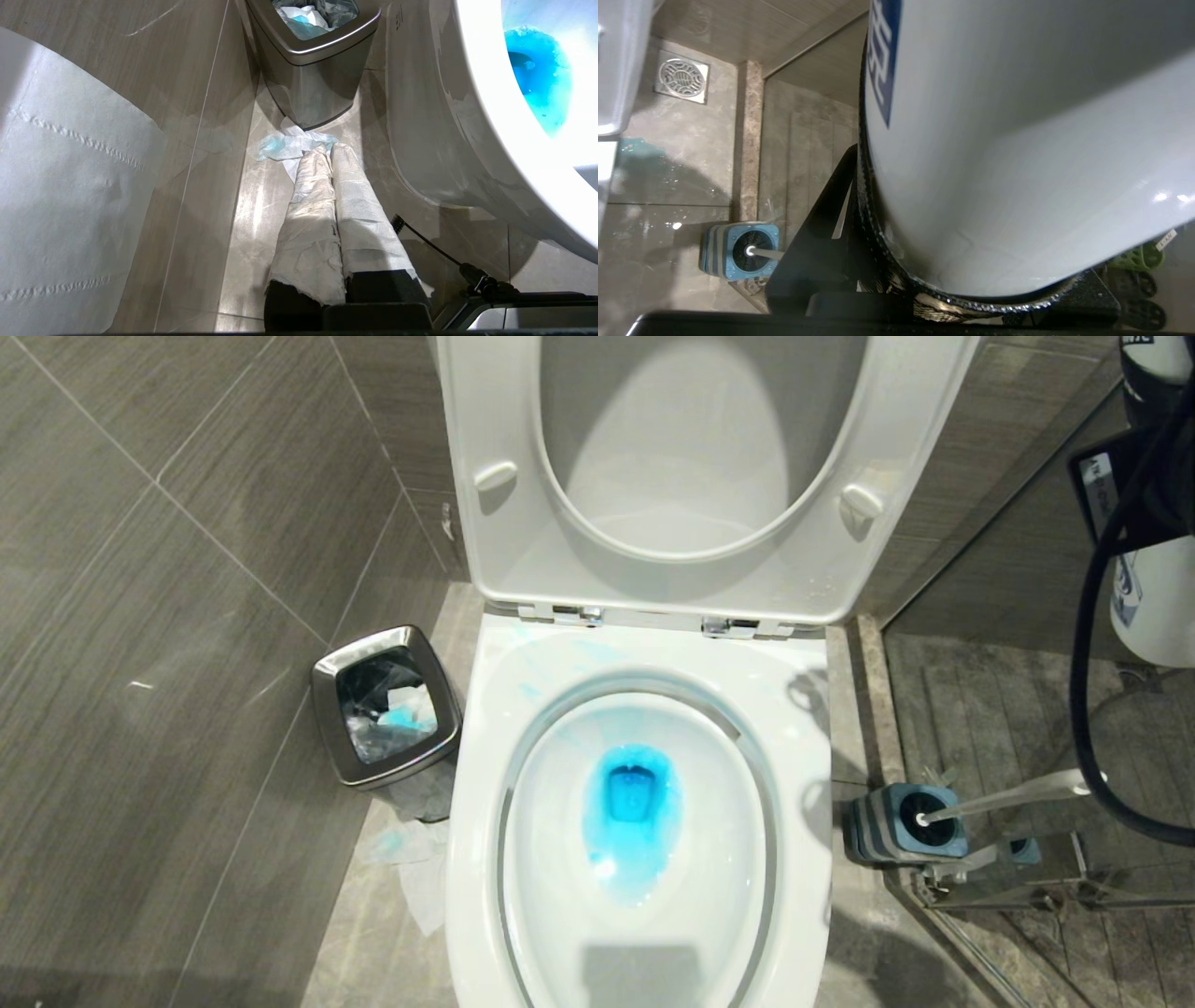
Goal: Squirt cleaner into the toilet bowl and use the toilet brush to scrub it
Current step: Place the cleaning agent on the floor
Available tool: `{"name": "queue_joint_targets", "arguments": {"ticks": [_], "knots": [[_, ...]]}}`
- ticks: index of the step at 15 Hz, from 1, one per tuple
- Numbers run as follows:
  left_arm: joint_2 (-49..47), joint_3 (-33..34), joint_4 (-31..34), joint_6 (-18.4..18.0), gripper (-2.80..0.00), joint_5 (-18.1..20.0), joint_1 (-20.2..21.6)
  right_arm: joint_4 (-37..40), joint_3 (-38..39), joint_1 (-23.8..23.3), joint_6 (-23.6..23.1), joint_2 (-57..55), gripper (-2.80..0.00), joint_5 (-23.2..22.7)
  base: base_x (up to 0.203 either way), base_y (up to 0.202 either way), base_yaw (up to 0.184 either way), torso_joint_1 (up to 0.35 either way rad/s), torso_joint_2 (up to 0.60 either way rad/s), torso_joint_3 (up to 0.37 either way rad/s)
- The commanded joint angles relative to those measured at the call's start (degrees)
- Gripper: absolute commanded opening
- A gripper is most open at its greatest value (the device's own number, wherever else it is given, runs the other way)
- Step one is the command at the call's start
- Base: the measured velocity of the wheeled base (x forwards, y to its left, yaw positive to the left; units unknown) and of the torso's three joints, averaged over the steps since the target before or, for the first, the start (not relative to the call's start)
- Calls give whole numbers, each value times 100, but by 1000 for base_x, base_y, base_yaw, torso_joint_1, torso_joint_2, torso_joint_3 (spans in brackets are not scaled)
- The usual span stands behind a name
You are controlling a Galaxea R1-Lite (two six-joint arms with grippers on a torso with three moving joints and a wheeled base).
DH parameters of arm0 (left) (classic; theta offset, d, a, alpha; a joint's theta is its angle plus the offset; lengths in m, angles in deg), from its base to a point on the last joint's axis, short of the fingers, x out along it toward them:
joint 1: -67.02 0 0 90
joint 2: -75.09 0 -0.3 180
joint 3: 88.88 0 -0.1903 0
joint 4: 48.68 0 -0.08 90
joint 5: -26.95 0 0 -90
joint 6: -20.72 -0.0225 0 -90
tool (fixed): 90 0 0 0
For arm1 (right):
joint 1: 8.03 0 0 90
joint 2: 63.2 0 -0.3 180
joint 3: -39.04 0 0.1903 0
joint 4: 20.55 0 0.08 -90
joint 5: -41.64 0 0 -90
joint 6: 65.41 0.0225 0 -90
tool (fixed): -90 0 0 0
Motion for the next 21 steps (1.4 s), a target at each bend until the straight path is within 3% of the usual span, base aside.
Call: {"name": "queue_joint_targets", "arguments": {"ticks": [1, 3, 5, 8, 11, 14, 18, 21], "knots": [[-1, 0, 4, 1, -280, 0, 1, 40, -40, -159, -68, -13, -280, 39, 0, 0, 0, 0, 0, 0], [-1, 0, 4, 1, -280, 0, 1, 588, -135, -591, -120, -12, -280, -269, 0, 0, 0, 0, 0, 0], [-1, 0, -5, 1, -280, 0, 1, 1263, -337, -1156, -109, -20, -280, -855, 0, 0, 0, 0, 0, 0], [-1, 0, 4, 1, -280, 0, 1, 1564, -576, -1347, -70, -22, -280, -1046, 0, 0, 0, 0, 0, 0], [-1, 0, 4, 1, -280, 0, 1, 2388, -1034, -1719, 209, 39, -280, -1439, 0, 0, 0, 0, 0, 0], [-1, 0, -5, 1, -280, 0, 1, 3553, -1745, -2060, 1002, 102, -280, -1790, 0, 0, 0, 0, 0, 0], [-1, 0, -3, 1, -280, 0, 1, 4989, -2244, -2751, 2788, 237, -280, -2602, 0, 0, 0, 0, 0, 0], [-1, 0, -5, 1, -280, 0, 1, 5986, -2289, -3099, 4449, 324, -280, -3319, 0, 0, 0, 0, 0, 0]]}}
